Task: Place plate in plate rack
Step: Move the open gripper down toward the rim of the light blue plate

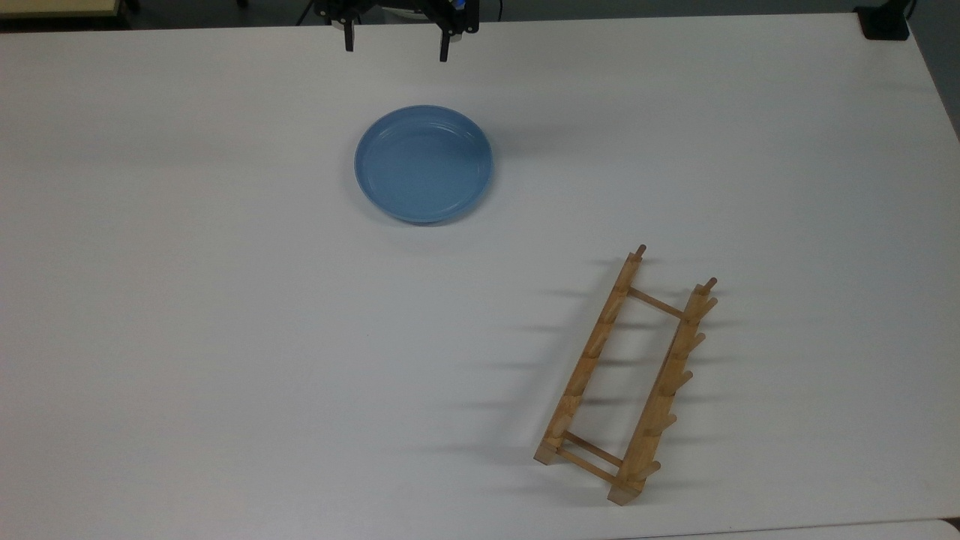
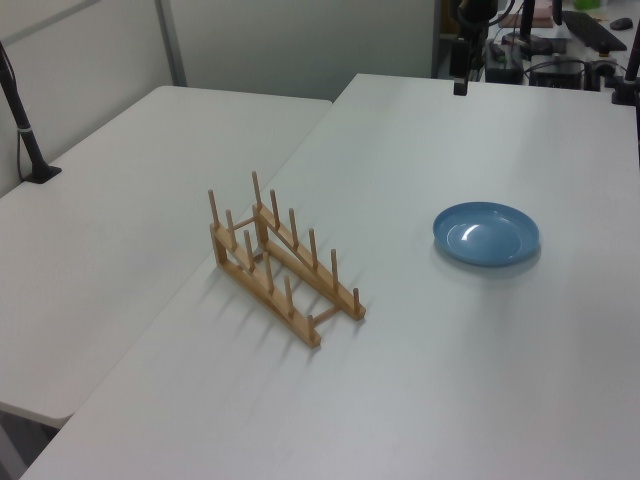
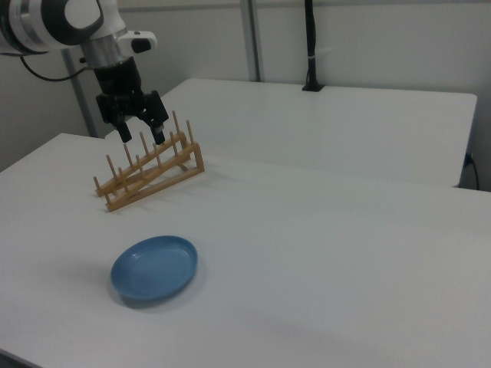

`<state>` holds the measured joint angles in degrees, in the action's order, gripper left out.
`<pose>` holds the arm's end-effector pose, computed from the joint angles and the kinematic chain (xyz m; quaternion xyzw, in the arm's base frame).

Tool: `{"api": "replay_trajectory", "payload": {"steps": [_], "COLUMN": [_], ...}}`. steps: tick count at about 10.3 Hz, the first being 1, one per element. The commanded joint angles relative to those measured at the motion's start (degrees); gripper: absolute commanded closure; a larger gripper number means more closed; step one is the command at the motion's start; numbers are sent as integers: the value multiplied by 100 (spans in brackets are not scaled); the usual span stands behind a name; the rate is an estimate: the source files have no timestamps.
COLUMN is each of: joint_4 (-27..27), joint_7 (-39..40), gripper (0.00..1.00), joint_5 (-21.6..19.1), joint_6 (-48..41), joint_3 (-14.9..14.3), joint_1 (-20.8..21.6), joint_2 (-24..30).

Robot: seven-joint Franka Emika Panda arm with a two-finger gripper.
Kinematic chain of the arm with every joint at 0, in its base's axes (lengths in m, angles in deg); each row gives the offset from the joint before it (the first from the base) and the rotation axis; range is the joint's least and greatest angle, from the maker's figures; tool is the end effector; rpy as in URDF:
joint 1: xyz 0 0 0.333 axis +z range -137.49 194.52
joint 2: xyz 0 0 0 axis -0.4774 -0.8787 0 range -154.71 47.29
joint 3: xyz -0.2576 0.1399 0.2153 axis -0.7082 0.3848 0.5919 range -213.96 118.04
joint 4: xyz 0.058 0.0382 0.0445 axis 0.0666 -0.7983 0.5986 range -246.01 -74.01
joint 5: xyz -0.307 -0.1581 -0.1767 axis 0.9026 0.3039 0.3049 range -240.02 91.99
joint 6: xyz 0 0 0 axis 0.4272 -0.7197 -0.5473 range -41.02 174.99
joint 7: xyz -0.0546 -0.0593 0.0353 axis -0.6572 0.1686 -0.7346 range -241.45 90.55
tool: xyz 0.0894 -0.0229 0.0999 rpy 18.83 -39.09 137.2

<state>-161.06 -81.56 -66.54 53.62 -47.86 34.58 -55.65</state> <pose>0.5657 0.0440 0.6224 0.9979 0.0042 0.0125 0.0641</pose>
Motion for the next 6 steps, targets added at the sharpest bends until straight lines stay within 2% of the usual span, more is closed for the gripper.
{"api": "replay_trajectory", "payload": {"steps": [1, 5, 6], "joint_4": [-71, -89, -167], "joint_7": [178, 198, 572], "gripper": [0, 0, 0], "joint_5": [8, 8, 8], "joint_6": [-38, -47, -47], "joint_3": [-45, -45, -54], "joint_1": [-25, -26, -35], "joint_2": [71, 62, 36]}}
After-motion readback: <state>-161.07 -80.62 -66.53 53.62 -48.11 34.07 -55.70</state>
